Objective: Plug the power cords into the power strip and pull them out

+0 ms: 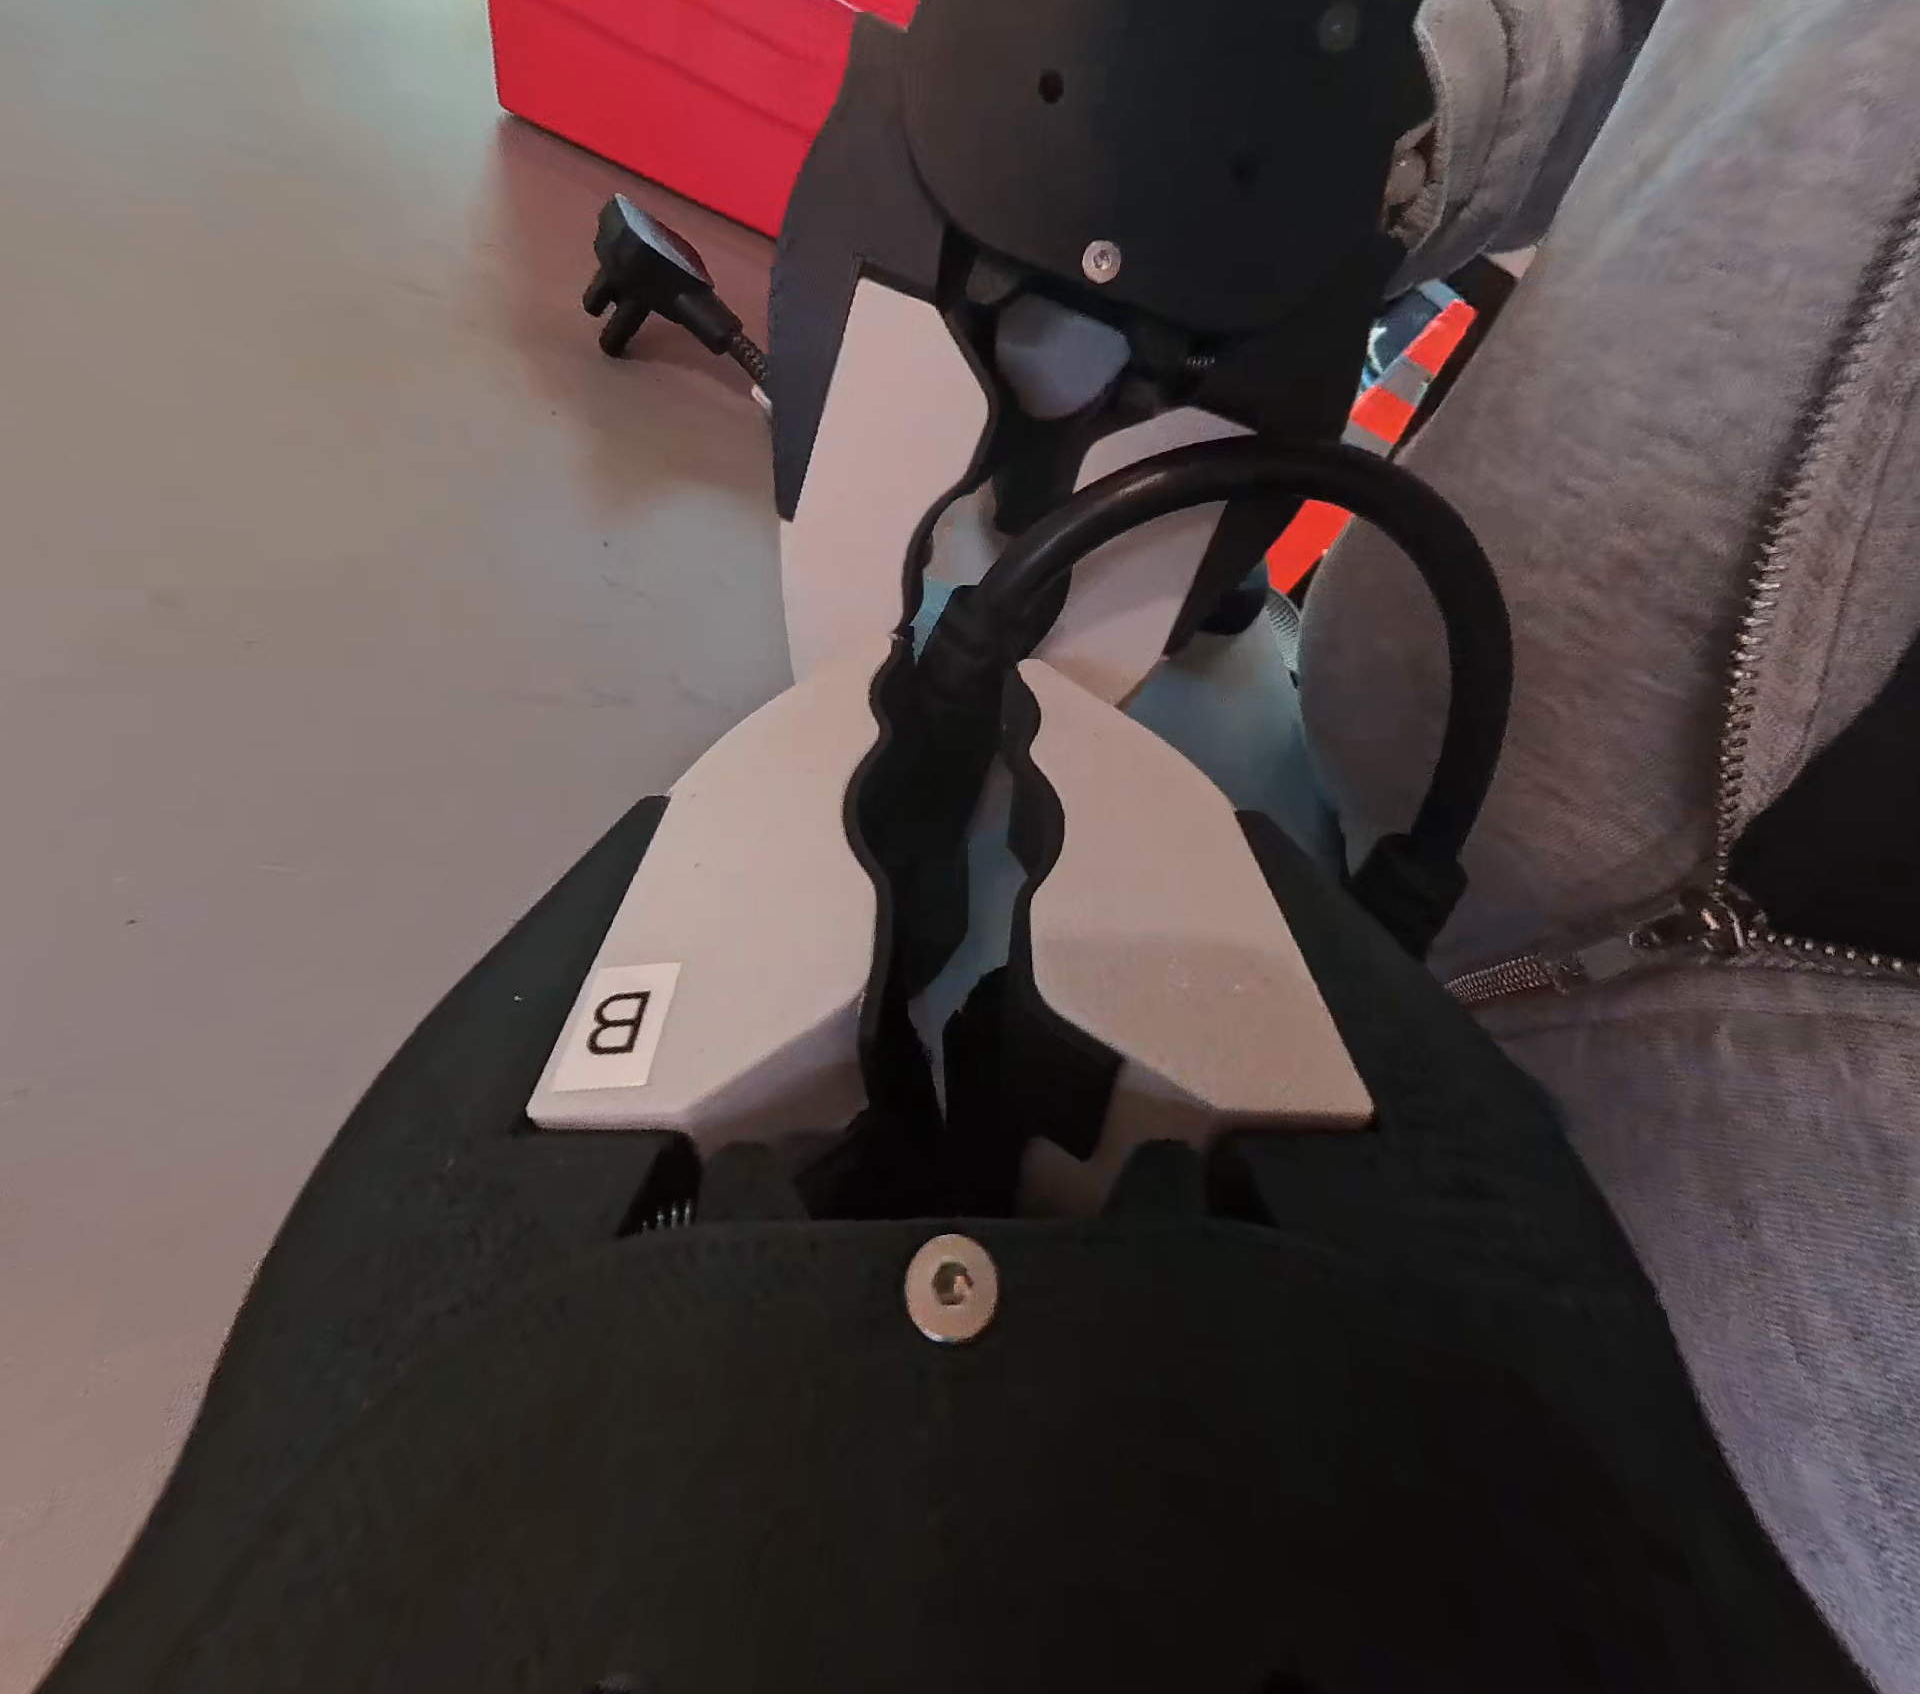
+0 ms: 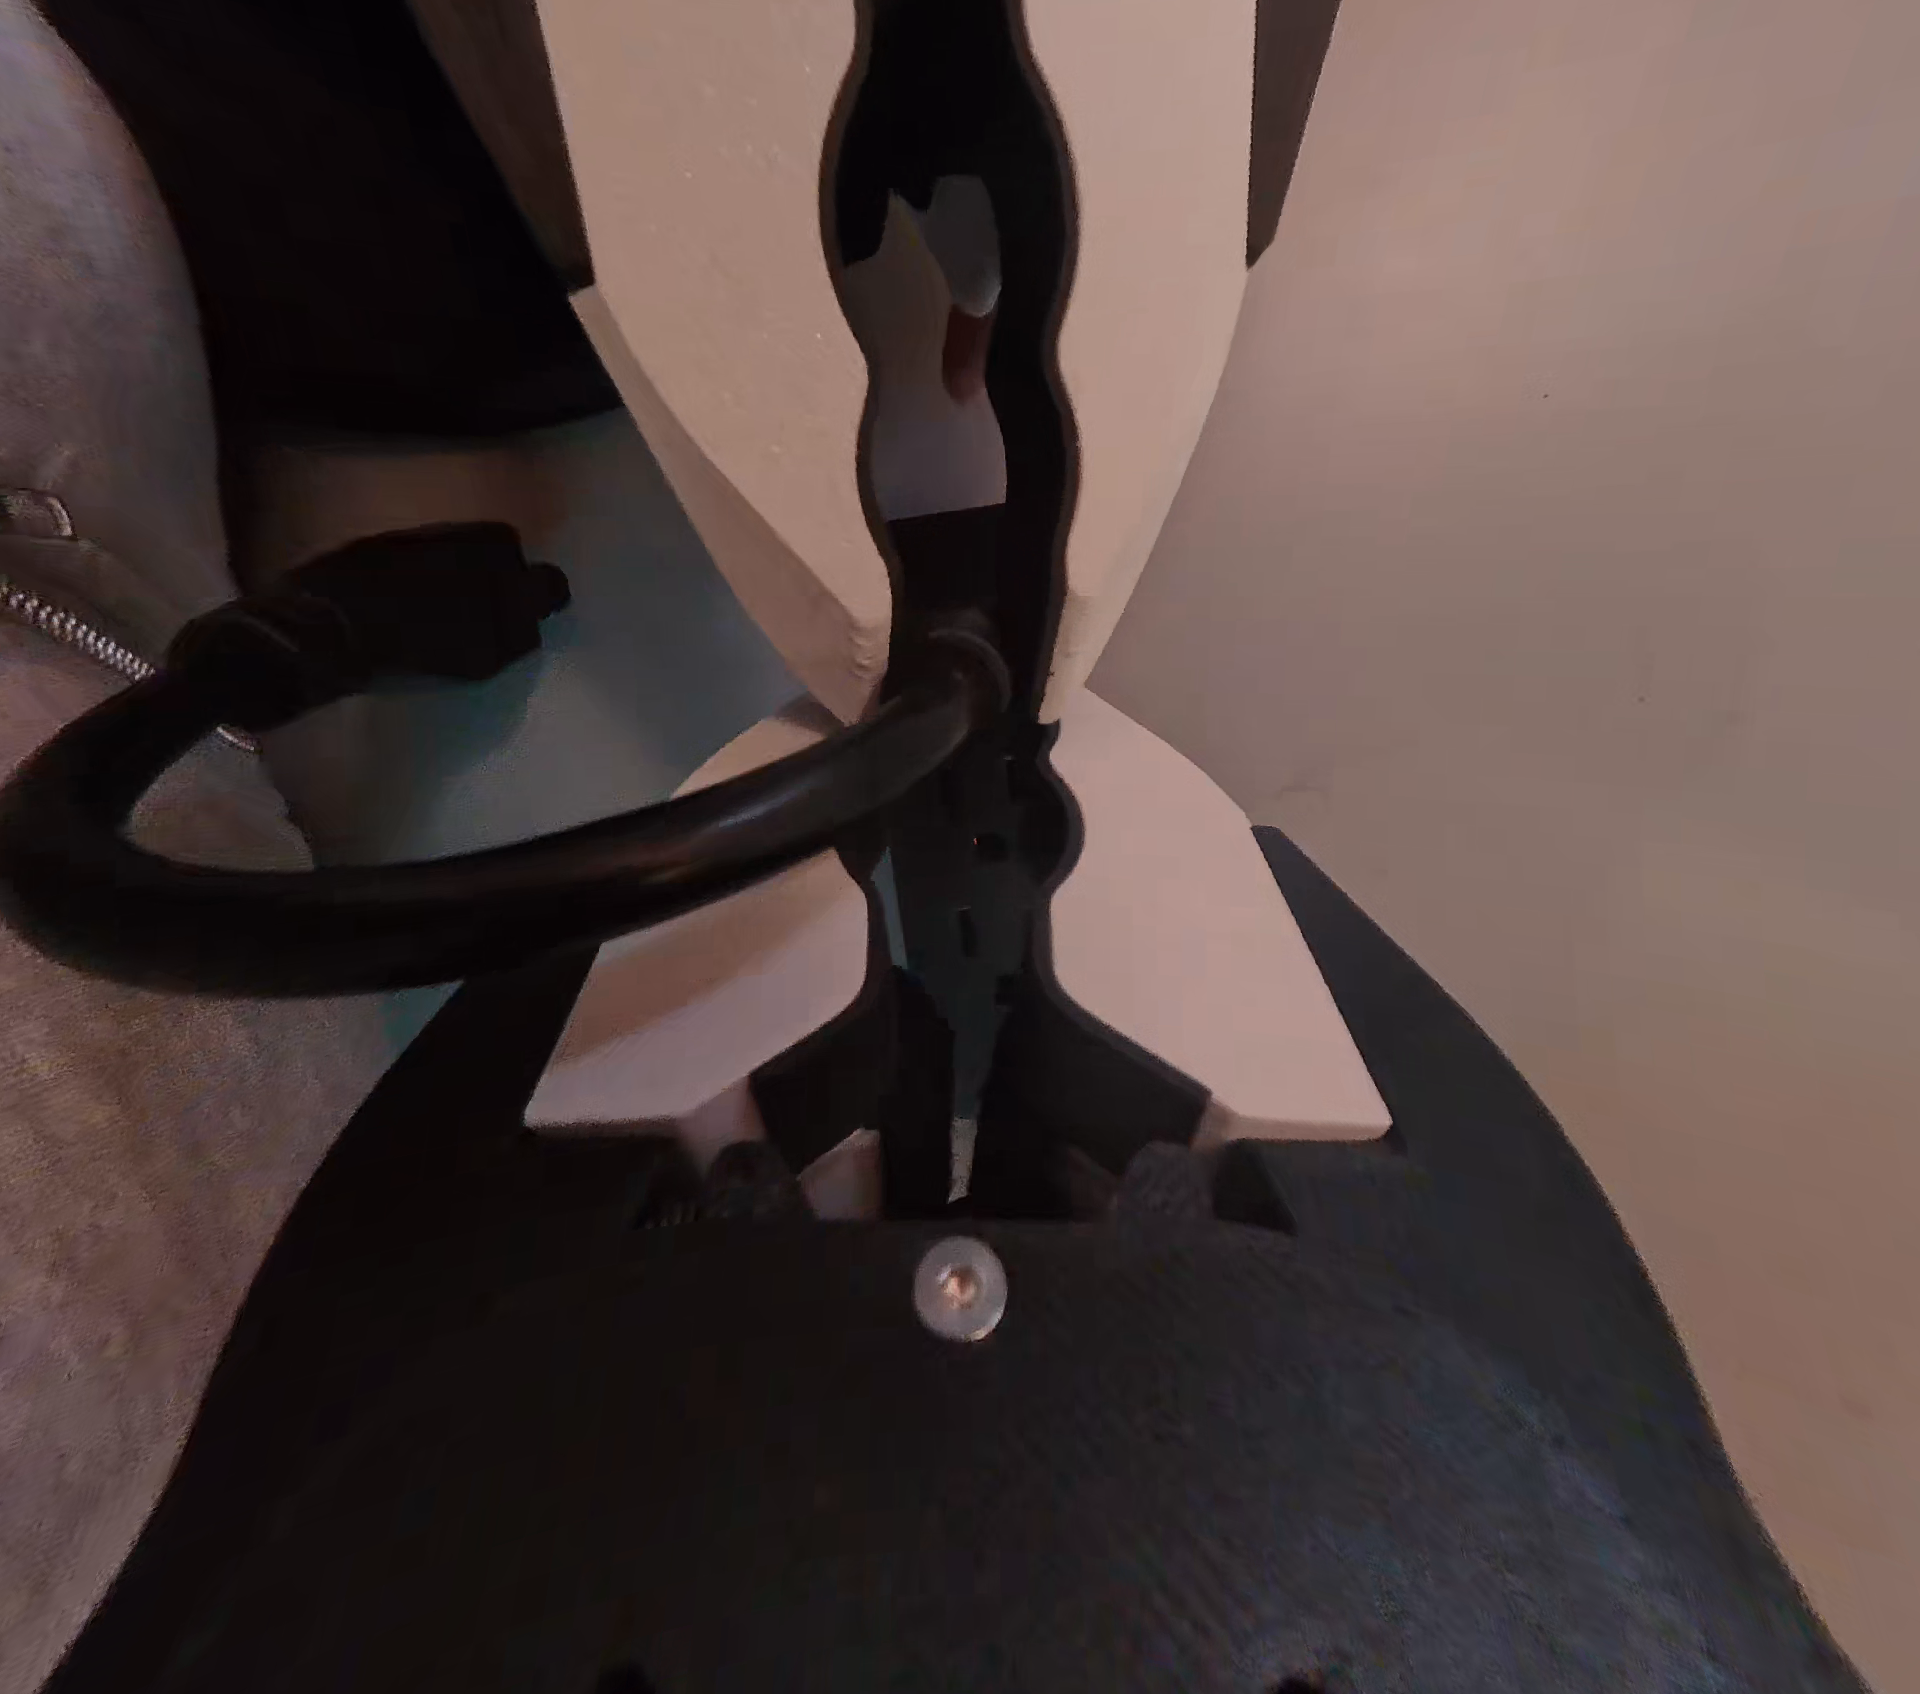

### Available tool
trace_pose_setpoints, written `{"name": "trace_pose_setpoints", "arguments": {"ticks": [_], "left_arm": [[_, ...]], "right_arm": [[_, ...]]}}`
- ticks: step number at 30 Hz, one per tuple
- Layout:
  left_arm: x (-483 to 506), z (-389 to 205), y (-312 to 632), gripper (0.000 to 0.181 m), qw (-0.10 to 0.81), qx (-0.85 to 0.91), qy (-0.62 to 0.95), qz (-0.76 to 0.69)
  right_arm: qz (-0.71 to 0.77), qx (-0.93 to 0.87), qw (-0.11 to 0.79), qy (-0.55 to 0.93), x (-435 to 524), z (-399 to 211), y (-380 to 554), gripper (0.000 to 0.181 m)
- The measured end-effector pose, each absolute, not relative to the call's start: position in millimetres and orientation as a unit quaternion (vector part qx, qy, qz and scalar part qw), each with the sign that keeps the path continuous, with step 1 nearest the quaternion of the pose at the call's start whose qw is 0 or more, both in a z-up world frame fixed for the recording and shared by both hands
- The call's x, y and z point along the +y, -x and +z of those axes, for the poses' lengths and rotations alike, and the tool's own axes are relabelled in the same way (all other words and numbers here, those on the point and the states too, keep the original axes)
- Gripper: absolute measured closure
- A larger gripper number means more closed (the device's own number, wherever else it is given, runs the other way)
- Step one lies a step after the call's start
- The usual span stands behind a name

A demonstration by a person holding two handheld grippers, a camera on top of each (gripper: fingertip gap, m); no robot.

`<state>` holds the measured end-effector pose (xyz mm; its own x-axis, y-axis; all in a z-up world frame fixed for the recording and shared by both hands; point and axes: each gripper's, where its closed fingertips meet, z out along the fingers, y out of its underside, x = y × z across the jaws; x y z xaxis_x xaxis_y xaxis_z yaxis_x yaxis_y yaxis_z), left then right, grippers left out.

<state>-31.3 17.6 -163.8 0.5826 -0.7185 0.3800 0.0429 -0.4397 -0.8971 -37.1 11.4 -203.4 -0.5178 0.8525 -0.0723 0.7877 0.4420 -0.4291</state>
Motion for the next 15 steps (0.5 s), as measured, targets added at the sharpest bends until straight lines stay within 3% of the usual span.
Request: {"name": "trace_pose_setpoints", "arguments": {"ticks": [4,8,11,15], "left_arm": [[16.5,-163.2,30.6,0.163,0.499,0.243,0.751,-0.358],[15.5,-162.9,30.3,0.163,0.502,0.248,0.749,-0.353],[14.4,-162.9,29.1,0.164,0.503,0.257,0.748,-0.349],[14.2,-163.2,29.1,0.164,0.508,0.261,0.748,-0.339]], "right_arm": [[0.237,-0.843,0.150,0.458,14.8,-187.1,34.4,0.165],[0.317,-0.827,0.199,0.420,6.2,-139.3,27.9,0.155],[0.265,-0.864,0.200,0.379,6.6,-139.3,29.3,0.147],[0.208,-0.899,0.173,0.344,10.4,-152.5,35.8,0.164]]}}
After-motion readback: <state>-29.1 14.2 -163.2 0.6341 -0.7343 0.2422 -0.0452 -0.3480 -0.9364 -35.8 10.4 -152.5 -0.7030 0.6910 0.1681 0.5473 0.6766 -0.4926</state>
